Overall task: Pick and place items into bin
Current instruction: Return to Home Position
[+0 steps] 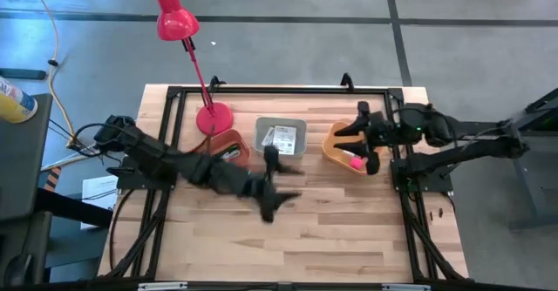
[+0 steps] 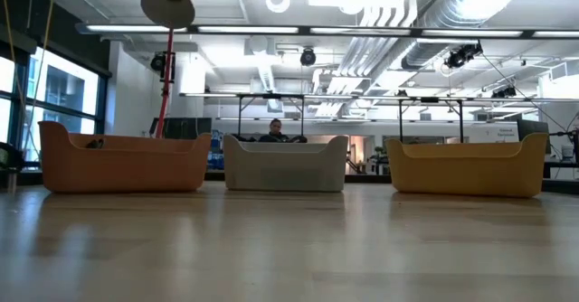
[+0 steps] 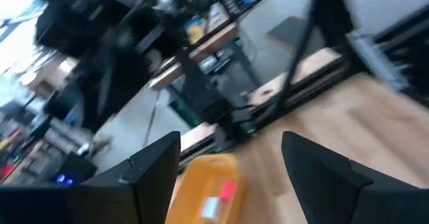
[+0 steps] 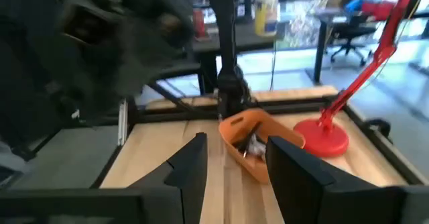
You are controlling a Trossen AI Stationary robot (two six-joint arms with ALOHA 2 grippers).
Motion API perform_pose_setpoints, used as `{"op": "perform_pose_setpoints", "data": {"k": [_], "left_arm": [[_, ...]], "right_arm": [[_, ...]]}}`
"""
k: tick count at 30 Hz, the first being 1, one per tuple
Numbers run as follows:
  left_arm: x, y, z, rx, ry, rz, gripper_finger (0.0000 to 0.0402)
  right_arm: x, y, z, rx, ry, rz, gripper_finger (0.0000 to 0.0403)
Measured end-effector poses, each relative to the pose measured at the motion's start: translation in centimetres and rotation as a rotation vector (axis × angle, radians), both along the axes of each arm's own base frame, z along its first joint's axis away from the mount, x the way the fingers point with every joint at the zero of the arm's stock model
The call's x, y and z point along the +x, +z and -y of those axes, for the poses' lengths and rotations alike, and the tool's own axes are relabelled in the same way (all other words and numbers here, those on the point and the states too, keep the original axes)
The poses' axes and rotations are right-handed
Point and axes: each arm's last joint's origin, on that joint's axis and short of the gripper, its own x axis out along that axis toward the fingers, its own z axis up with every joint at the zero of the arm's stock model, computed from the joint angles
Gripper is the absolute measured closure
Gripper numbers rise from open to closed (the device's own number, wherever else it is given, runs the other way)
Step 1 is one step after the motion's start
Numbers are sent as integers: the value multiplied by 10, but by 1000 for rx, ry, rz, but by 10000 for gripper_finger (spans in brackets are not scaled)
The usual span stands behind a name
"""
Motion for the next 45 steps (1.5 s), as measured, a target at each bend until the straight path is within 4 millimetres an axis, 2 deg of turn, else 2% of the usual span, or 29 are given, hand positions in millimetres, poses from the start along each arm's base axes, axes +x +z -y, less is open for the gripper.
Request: {"op": "perform_pose_setpoints", "data": {"k": [6, 11, 14, 17, 19, 25, 31, 36, 41, 45], "left_arm": [[11, 0, -51, -71, 33, 14, 153], [13, 3, -93, -84, 74, 33, 153], [0, 14, -118, -103, 154, 44, 153], [-26, 21, -131, -104, 200, 61, 153], [-46, 17, -130, -107, 204, 72, 153], [-119, -18, -125, -166, 298, 189, 153], [-172, -60, -119, -286, 307, 274, 153], [-196, -87, -108, -314, 365, 294, 153], [-211, -102, -100, -322, 365, 312, 153], [-219, -111, -97, -343, 347, 323, 153]], "right_arm": [[-17, 6, -9, -19, -3, 26, 261], [-22, -1, -10, -21, -15, 17, 260], [-27, -12, -10, 1, -22, 58, 260], [-39, -30, -9, 37, -20, 143, 260], [-50, -45, -8, 68, -19, 208, 260], [-77, -82, -4, 147, -54, 383, 261], [-78, -106, -4, 174, -27, 342, 261], [-74, -122, -5, 195, 14, 323, 261], [-76, -136, -5, 186, 24, 400, 261], [-77, -155, -4, 227, 17, 391, 261]]}}
